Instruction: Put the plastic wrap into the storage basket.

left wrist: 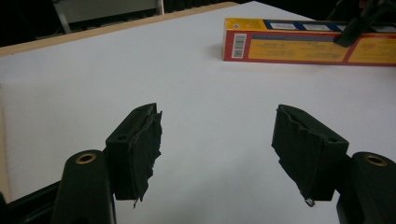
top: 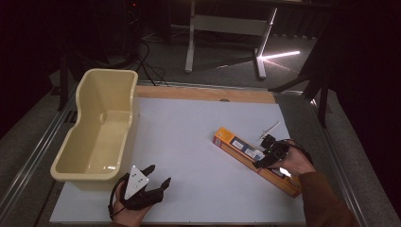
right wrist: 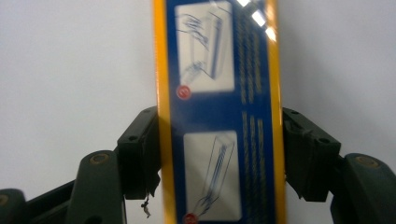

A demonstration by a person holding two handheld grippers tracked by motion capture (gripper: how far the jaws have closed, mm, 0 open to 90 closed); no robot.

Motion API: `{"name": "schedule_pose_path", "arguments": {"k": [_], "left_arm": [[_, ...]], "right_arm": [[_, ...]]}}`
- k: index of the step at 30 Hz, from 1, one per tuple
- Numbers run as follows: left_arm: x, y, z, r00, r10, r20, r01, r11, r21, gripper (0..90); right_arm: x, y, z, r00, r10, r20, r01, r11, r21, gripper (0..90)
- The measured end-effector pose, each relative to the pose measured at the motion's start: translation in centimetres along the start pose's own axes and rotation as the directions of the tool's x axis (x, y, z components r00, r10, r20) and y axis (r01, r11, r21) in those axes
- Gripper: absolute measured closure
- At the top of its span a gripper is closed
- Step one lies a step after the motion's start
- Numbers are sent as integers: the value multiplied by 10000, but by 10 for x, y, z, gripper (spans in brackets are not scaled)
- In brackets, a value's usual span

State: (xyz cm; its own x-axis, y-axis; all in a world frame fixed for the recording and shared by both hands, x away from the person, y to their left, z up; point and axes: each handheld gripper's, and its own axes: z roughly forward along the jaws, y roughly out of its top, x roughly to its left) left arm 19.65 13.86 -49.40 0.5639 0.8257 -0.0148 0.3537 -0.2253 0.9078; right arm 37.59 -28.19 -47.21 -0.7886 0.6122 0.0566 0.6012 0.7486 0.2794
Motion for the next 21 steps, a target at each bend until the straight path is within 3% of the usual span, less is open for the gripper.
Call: {"name": "schedule_pose_path", "arguments": {"k": [5, 9, 12, 19, 21], "left_arm": [[0, 1, -1, 10000, 3, -14, -3, 10000, -61, 321], [2, 1, -3, 10000, -56, -43, 55, 9999, -117, 320], [2, 1, -3, 10000, -70, -47, 69, 9999, -123, 321], [1, 1, -3, 10000, -32, -25, 32, 9999, -97, 321], [1, 1, -3, 10000, -19, -22, 19, 10000, -80, 321]], "right_arm": [[8, 16, 0, 9922, -1205, 306, 1199, 9925, 221, 299], [7, 25, 7, 9795, -2004, 200, 1960, 9714, 1342, 308], [3, 29, 14, 9827, -1853, -51, 1830, 9651, 1872, 315], [-1, 32, 25, 9898, -1374, -363, 1421, 9645, 2225, 307], [-1, 33, 25, 9920, -1183, -449, 1255, 9642, 2336, 343]]}}
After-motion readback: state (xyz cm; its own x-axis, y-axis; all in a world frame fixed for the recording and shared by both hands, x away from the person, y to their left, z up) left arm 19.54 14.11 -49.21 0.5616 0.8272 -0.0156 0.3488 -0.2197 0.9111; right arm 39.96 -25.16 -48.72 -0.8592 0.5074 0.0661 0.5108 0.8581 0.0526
